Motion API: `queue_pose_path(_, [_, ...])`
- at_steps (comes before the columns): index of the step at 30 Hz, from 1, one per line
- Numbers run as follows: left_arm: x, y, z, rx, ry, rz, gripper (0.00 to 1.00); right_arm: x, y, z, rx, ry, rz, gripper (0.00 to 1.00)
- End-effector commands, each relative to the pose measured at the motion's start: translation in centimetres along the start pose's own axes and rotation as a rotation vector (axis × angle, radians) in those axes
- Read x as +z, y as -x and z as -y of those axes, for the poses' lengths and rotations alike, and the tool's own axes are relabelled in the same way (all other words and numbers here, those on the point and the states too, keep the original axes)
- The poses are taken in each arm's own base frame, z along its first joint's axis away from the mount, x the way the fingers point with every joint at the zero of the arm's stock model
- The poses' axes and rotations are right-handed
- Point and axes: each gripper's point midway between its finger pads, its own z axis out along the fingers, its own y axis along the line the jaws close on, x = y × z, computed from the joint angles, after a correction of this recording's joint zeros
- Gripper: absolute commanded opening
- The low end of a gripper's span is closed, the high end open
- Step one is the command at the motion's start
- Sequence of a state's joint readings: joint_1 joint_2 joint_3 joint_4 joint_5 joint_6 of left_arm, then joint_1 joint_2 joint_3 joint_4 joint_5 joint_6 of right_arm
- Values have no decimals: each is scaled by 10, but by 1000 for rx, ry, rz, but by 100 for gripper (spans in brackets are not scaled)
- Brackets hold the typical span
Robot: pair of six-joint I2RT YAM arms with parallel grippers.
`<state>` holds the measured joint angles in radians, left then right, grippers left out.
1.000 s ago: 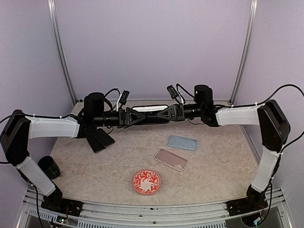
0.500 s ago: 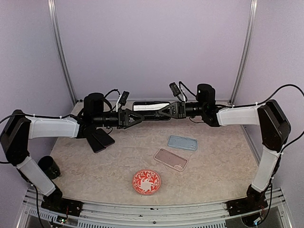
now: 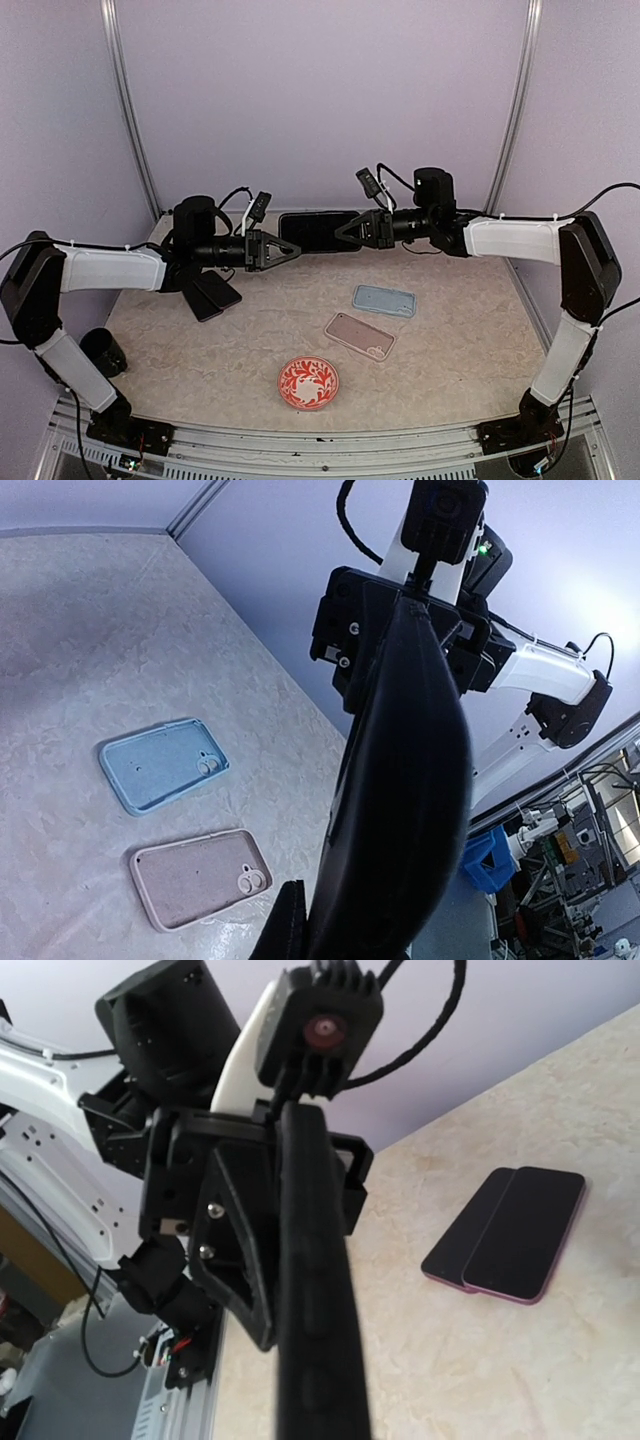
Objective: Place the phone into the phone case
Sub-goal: Press the phone against the phone case, then pass from the right arm to the left
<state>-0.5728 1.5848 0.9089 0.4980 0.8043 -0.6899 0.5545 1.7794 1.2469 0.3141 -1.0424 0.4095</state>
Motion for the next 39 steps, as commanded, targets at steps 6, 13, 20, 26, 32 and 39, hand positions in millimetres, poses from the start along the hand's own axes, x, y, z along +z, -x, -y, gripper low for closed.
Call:
queue_pose_path(6, [-15,20,-5,37,53,71,52,-3,9,5,-21,-76,2,0])
queue_pose_path(13, [-42,36,-16,220,318,97,99,-7,14,-4,26,-24,-8,0])
queue_pose_path(20, [-67,58,-17,361,533,185,99,-9,13,-6,53,-30,-24,0])
queue_pose_path(26, [-109,68,-27,423,692,380,99,-12,11,-7,61,-47,-35,0])
queue_pose_path(32, [-116,71,-18,478,622,381,99,-14,7,-5,74,-60,-44,0])
queue_pose_path(39, [-82,47,4,800,679,206,99,-12,5,0,104,-70,-56,0])
